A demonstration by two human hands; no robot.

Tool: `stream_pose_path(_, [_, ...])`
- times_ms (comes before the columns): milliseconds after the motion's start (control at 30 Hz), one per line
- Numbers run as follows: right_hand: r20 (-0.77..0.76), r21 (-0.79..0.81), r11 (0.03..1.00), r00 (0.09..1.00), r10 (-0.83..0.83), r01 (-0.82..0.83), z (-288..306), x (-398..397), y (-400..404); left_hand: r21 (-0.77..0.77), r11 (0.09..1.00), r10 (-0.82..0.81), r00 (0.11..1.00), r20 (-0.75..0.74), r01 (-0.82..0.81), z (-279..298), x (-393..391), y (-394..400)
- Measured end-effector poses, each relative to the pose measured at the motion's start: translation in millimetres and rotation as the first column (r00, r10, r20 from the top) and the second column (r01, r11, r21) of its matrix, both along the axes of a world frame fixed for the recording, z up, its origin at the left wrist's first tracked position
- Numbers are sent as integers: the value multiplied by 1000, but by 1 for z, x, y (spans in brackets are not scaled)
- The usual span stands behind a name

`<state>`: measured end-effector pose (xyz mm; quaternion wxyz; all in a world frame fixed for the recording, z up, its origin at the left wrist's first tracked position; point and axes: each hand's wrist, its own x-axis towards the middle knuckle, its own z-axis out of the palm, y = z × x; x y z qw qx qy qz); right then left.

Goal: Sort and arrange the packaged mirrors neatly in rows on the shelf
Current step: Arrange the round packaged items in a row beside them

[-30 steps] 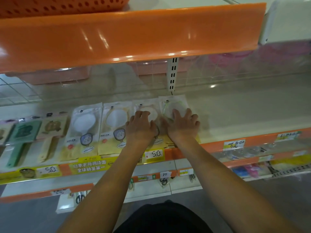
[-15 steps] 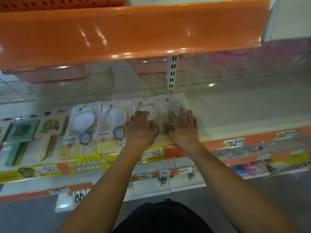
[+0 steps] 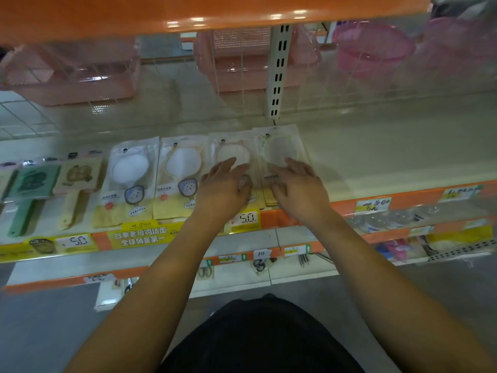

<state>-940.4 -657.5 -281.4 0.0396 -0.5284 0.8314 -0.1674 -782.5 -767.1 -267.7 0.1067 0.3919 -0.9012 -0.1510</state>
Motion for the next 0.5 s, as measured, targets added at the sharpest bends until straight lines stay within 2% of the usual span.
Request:
stream_pose_path(200, [56,38,999,998,19,-21,-5,-7,2,8,1000,-24,998,66,24,-10,3,2])
stream_pose_path(500, [-1,81,996,999,41,-41,6,-5,4,7,1000,-2,997,82,1,2,-3,6])
